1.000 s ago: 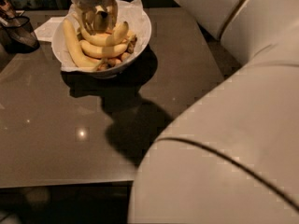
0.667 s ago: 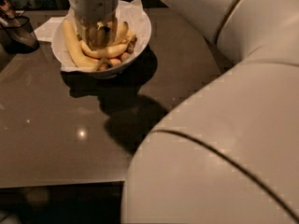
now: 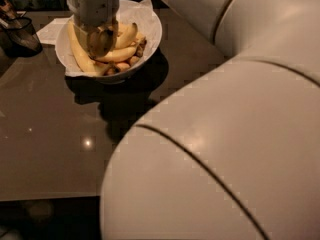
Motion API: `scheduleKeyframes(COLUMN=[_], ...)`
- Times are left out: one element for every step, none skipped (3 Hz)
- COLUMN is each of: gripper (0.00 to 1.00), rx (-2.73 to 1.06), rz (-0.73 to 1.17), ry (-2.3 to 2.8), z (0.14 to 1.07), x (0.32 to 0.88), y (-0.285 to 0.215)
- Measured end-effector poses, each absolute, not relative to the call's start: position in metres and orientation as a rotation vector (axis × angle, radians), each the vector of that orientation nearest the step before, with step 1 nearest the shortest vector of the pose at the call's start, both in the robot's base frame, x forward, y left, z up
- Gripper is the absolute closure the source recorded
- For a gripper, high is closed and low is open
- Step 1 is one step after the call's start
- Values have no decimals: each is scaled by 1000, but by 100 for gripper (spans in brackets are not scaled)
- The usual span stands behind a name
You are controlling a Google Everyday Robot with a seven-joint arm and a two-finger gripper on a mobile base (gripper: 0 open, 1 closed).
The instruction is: Pick banana from white bowl
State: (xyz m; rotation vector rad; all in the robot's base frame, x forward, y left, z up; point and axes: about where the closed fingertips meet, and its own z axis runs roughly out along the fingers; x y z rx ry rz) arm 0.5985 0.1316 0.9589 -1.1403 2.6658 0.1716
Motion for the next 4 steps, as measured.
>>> scheduleKeyframes(gripper=[100,100,100,100], rx=[-1131,-1137,-1162,-1176], rz=[176,205,276,368], ry=[2656,2602,2571,2558], z=[962,980,993,999], x=[600,594,582,568], y=[130,138,149,158])
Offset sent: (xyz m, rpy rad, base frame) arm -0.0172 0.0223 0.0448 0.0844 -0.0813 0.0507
